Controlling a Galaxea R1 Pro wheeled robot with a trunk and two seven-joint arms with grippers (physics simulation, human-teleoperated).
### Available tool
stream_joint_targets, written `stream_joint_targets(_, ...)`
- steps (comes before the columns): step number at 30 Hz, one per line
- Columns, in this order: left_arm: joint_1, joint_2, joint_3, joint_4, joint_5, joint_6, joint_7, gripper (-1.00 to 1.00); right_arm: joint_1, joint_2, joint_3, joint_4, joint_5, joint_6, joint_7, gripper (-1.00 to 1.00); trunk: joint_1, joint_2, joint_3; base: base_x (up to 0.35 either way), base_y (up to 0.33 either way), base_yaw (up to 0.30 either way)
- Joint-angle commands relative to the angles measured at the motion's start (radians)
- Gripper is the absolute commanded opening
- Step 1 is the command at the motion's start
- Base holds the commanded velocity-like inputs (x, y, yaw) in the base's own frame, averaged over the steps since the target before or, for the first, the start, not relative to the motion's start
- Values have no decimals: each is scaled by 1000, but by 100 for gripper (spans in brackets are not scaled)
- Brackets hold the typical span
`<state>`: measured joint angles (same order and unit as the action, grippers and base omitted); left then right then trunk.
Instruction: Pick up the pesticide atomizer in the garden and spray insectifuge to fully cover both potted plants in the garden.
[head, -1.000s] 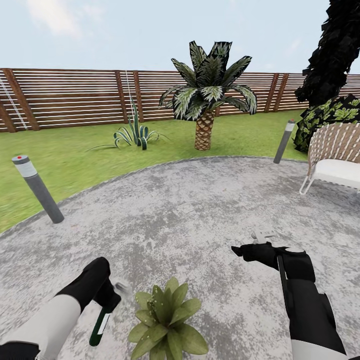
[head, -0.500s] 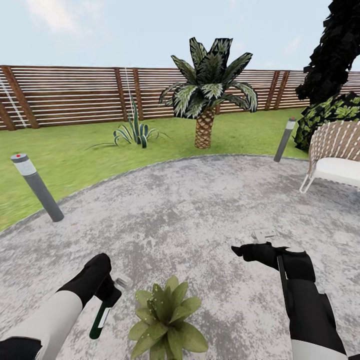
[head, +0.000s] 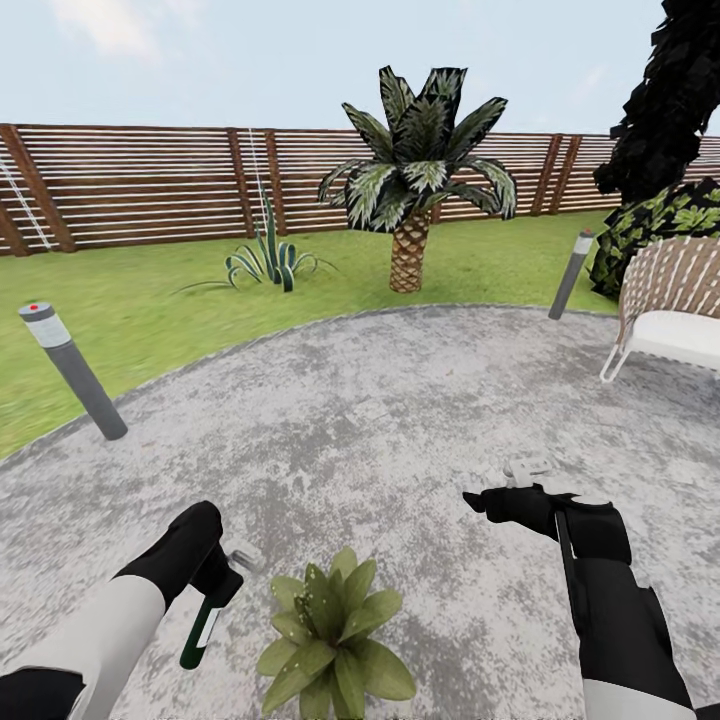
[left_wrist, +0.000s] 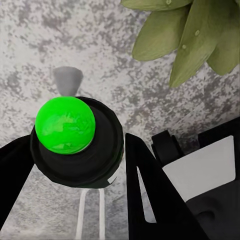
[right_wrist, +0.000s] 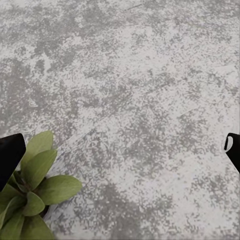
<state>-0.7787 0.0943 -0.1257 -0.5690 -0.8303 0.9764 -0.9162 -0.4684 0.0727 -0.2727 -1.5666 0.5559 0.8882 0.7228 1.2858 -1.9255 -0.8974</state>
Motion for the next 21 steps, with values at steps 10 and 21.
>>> stream_joint_targets(10, 2, 5, -10, 13, -9, 2, -10, -100, -1, 2, -1, -1, 11, 3, 10, 100, 0, 0, -9, 0, 0, 0)
stream_joint_targets(21, 3, 5, -11, 14, -9, 2, -9, -100, -1, 2, -1, -1, 12, 3, 10, 100, 0, 0, -10, 0, 0, 0)
